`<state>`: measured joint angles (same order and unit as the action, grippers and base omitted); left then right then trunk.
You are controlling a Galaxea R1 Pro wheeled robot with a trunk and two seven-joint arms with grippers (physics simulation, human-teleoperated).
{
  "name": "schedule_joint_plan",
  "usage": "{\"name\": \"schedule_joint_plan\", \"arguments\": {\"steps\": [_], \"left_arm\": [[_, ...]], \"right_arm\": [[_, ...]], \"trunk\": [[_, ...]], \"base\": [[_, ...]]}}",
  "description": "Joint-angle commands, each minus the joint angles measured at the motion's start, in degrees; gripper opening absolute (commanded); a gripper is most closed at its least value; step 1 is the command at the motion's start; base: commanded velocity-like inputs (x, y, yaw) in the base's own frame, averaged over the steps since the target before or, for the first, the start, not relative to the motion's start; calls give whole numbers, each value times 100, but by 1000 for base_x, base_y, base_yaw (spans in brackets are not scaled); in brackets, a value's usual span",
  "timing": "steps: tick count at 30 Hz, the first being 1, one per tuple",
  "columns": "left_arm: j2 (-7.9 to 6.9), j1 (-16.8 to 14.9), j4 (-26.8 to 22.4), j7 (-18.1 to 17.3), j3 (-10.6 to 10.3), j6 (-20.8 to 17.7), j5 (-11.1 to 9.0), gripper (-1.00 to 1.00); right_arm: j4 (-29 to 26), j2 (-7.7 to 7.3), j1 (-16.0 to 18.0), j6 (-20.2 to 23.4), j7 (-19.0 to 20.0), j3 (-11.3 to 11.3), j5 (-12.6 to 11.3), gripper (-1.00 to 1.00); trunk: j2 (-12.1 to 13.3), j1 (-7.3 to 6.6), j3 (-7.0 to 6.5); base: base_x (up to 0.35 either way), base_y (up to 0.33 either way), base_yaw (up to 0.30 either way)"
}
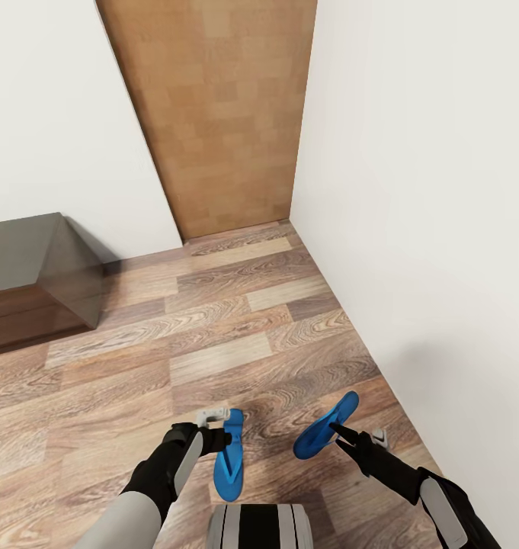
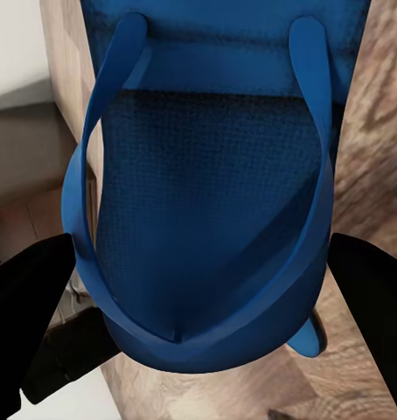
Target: In the bedroom, move the book from the bed onto either nightstand, and place the two sandals side by side next to the bed.
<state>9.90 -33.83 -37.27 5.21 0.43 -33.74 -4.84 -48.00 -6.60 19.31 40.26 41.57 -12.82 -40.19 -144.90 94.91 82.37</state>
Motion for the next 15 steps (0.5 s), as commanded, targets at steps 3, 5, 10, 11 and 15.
{"name": "schedule_joint_plan", "arguments": {"steps": [3, 5, 10, 11, 15], "left_arm": [[3, -1, -9, 42, 9, -27, -53, 100], [3, -1, -9, 40, 9, -27, -53, 100], [3, -1, -9, 39, 9, -27, -53, 100], [3, -1, -9, 41, 8, -27, -53, 100], [3, -1, -9, 42, 9, -27, -53, 100]], "right_arm": [[-1, 1, 2, 37, 15, -10, -15, -100], [0, 1, 2, 35, 12, -10, -15, -100], [1, 2, 2, 37, 10, -8, -15, -100], [1, 1, 2, 42, 9, -3, -15, -100], [-2, 1, 2, 35, 11, -4, -15, -100]], "trunk": [[-1, -1, 4], [-1, -1, 4], [-1, -1, 4], [-1, -1, 4], [-1, -1, 4]], "base": [[0, 0, 0], [0, 0, 0], [0, 0, 0], [0, 0, 0], [0, 0, 0]]}}
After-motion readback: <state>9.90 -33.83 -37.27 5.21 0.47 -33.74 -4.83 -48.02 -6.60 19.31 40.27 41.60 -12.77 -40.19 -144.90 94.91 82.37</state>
